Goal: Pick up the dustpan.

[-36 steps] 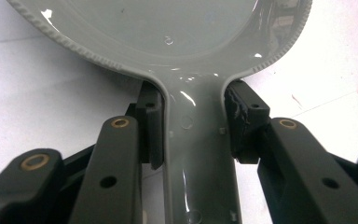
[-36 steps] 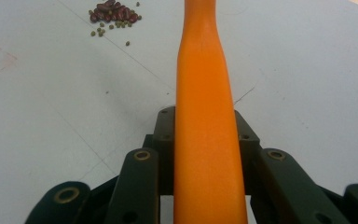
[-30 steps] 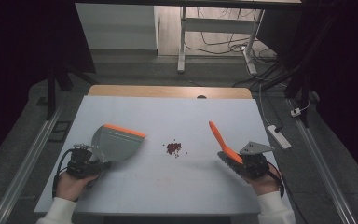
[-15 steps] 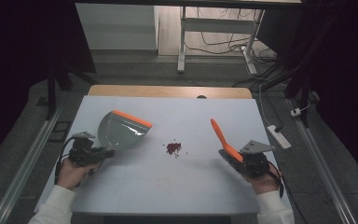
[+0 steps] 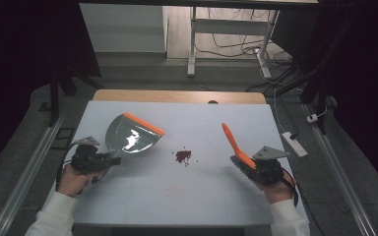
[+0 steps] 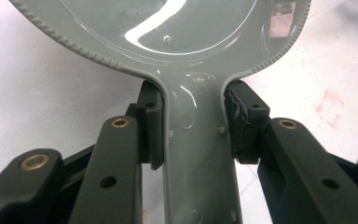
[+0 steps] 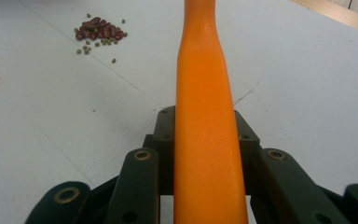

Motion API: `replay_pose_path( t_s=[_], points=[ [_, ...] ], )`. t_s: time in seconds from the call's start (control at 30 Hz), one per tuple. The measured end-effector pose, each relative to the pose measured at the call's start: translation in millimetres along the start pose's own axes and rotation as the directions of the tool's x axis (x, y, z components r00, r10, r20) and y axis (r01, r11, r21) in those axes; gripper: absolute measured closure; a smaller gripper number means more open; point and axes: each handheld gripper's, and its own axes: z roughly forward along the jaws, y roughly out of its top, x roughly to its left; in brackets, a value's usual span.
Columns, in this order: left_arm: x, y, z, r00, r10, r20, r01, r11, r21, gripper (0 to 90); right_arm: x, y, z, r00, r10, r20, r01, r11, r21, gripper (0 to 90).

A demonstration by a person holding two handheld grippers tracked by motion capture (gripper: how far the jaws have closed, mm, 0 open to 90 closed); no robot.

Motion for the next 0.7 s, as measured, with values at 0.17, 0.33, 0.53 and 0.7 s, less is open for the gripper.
replay_pose_path(
  t_s=[0.17,0.33,0.53,0.7],
  points=[
    [-7.6,-0.6,-8.4,0.9987,0.051,0.003,-0.051,0.9986,-0.014,62.4,1.1,2.0,0.8,0.9999,-0.01,-0.007,0.01,1.0,-0.006,70.0],
    [-10.9,0.2,-12.7,0.9954,0.095,0.011,-0.095,0.9955,-0.007,62.4,3.6,5.0,2.6,0.9997,-0.021,-0.016,0.02,1.0,-0.013,70.0],
    [-14.2,-1.1,-12.6,0.9895,0.142,0.023,-0.143,0.9897,0.014,62.3,3.1,3.9,4.6,0.9996,-0.021,-0.021,0.021,1.0,-0.007,70.0],
    [-20.5,-1.8,-10.4,0.9807,0.185,0.063,-0.187,0.9817,0.033,62.3,3.4,5.6,3.7,0.9996,-0.018,-0.022,0.017,1.0,-0.016,70.0]
  ],
)
